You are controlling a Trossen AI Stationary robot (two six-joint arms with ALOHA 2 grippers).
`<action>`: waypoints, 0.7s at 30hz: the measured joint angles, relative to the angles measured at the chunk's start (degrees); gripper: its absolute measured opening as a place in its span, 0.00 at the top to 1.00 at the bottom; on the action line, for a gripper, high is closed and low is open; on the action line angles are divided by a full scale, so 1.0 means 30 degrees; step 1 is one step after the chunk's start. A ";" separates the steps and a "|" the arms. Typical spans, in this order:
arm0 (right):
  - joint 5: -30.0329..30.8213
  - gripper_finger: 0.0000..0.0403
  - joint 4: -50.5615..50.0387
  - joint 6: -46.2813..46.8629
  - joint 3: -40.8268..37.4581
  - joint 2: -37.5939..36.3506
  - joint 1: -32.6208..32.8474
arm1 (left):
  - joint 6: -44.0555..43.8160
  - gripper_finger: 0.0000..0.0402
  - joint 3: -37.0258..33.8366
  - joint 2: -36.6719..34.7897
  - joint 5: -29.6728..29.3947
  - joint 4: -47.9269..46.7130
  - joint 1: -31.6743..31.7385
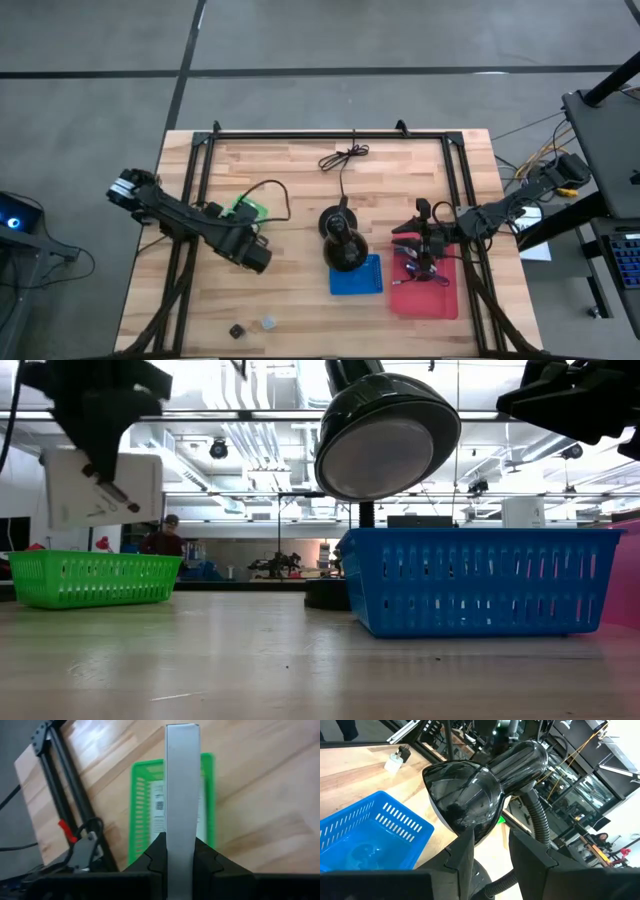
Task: Pick and place items into bin
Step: Put the white card reader box into the green bin
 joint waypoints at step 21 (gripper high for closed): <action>-0.0001 0.72 -0.0102 -0.0006 0.0000 0.0000 -0.0006 | 0.1281 0.94 -0.2000 0.1108 0.0155 0.0004 0.1880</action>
